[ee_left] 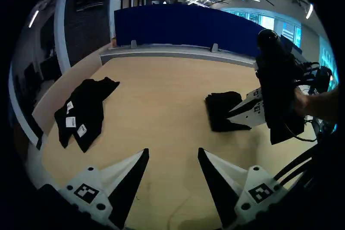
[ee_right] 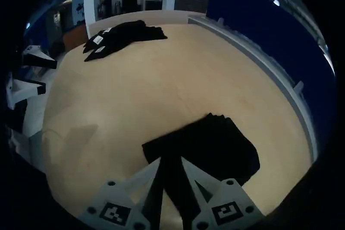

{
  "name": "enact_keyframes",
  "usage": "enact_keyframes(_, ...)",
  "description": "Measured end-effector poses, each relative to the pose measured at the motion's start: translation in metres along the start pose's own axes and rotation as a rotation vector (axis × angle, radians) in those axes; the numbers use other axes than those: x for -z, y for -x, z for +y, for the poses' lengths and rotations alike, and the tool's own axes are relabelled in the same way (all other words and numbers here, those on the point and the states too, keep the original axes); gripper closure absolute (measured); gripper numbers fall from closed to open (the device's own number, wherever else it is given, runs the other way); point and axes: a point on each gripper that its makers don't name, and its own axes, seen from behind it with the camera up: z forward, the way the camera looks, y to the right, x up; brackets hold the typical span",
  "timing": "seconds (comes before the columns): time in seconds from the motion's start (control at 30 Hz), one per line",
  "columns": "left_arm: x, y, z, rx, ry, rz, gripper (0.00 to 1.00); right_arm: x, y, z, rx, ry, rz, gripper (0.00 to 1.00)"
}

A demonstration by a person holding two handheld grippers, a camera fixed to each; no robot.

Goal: Fold towel

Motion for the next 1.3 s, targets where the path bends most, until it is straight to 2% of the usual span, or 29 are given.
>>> enact_keyframes(0.07, -0.001, -0.001, 0.0, 0.0, 0.002, 0.0, 0.17, 0.003, -0.001, 0.002, -0.009, 0.006, 0.008, 0.62)
enact_keyframes(0.13, -0.001, -0.002, 0.001, 0.003, 0.003, 0.0, 0.16, 0.005, -0.002, 0.004, -0.019, 0.01, 0.014, 0.57)
enact_keyframes(0.27, -0.003, -0.003, 0.001, 0.005, 0.006, 0.0, 0.16, 0.01, -0.002, 0.006, -0.041, 0.017, 0.025, 0.37)
enact_keyframes(0.33, -0.003, -0.004, 0.001, 0.003, 0.007, 0.0, 0.16, 0.012, -0.001, 0.008, -0.051, 0.021, 0.027, 0.34)
enact_keyframes(0.57, -0.005, -0.004, 0.003, 0.0, 0.009, -0.001, 0.16, 0.02, 0.015, 0.013, -0.083, 0.047, 0.017, 0.33)
enact_keyframes(0.97, -0.01, -0.006, 0.007, 0.002, 0.018, -0.002, 0.16, 0.045, 0.063, 0.026, -0.138, 0.1, -0.027, 0.34)
enact_keyframes(1.3, -0.011, -0.008, 0.011, -0.001, 0.024, -0.002, 0.16, 0.048, 0.085, 0.025, -0.161, 0.106, -0.057, 0.33)
